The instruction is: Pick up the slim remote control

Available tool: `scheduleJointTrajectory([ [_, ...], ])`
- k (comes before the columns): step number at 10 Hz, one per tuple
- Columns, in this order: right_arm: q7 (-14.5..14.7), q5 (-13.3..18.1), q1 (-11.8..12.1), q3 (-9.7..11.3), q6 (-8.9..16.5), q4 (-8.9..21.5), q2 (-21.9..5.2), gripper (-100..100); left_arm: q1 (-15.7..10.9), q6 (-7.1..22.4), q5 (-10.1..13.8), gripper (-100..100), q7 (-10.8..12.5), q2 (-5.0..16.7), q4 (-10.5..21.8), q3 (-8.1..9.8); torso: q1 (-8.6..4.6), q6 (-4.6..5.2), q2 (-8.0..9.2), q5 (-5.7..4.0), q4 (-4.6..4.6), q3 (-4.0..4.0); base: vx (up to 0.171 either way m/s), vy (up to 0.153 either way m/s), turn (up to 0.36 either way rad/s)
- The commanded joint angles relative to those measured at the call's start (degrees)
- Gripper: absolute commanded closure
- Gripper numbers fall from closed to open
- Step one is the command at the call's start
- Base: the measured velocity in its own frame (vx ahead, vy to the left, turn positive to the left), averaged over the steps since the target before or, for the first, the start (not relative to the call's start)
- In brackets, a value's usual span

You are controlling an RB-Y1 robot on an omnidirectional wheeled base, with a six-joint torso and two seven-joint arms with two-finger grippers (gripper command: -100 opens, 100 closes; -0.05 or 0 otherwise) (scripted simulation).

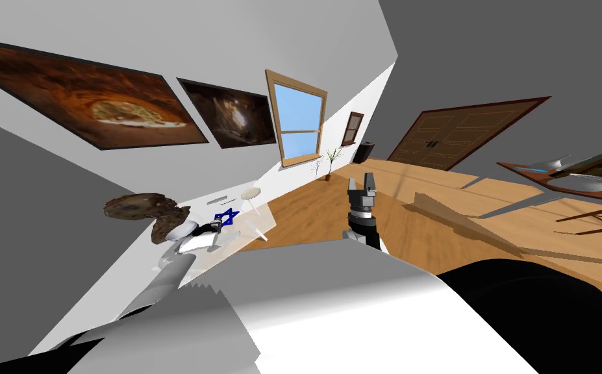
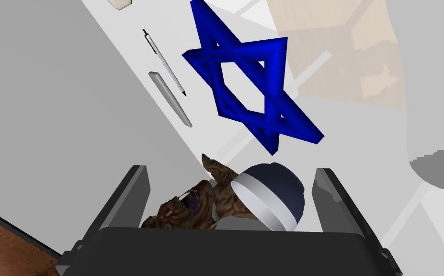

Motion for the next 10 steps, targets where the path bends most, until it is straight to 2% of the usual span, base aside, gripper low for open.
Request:
scheduleJointTrajectory([
  [1, 0.0, 0.0, 0.0, 0.0, 0.0, 0.0, 0.0, 0, -1.7, 2.9, 0.3, -100, -0.1, -0.1, 2.9, 0.84, 0.0, 0.0, 0.0, 0.0, 0.0, 0.0, -0.002, 0.012, -0.157],
  [2, 0.0, 0.0, 0.0, 0.0, 0.0, 0.0, 0.0, 0, -1.7, 3.6, 0.3, -100, -0.1, -0.1, 4.3, 0.84, 0.01, 0.04, -0.01, 0.0, 0.0, 0.0, -0.001, 0.016, -0.082],
  [3, 0.0, 0.0, 0.0, 0.0, 0.0, 0.0, 0.0, 0, -2.8, 5.0, 1.7, -100, -0.2, 0.6, 7.2, 1.33, 0.02, 0.0, -0.01, 0.01, 0.0, -0.01, -0.001, 0.018, -0.167],
  [5, 0.0, 0.0, 0.0, 0.0, 0.0, 0.0, 0.0, 0, -2.8, 6.3, 1.7, -100, -0.2, 0.6, 7.5, 1.33, 0.04, -0.01, 0.0, 0.01, 0.0, 0.0, -0.001, 0.016, -0.023],
  [6, 0.0, 0.0, 0.0, 0.0, 0.0, 0.0, 0.0, 0, -3.8, 8.6, 3.2, -100, -0.4, 1.2, 10.3, 1.82, 0.0, -0.01, 0.0, 0.0, 0.0, 0.0, -0.001, 0.015, -0.138],
  [7, 0.0, 0.0, 0.0, 0.0, 0.0, 0.0, 0.0, 0, -3.8, 8.9, 3.2, -100, -0.4, 1.2, 10.6, 1.82, 0.01, 0.04, -0.01, 0.0, 0.0, -0.01, -0.002, 0.021, -0.103],
  [8, 0.0, 0.0, 0.0, 0.0, 0.0, 0.0, 0.0, 0, -4.8, 11.0, 4.7, -100, -0.6, 1.7, 13.6, 2.3, 0.03, -0.01, 0.0, 0.0, 0.0, 0.0, -0.002, 0.034, -0.127],
  [9, 0.0, 0.0, 0.0, 0.0, 0.0, 0.0, 0.0, 0, -4.8, 11.5, 4.7, -100, -0.6, 1.7, 13.6, 2.3, 0.08, 0.02, -0.01, 0.02, 0.0, 0.0, -0.004, 0.031, -0.086],
  [10, 0.0, 0.0, 0.0, 0.0, 0.0, 0.0, 0.0, 0, -5.7, 13.9, 6.2, -100, -0.8, 2.1, 15.2, 2.78, 0.07, -0.01, 0.01, 0.01, 0.01, 0.01, -0.006, 0.036, -0.101],
])
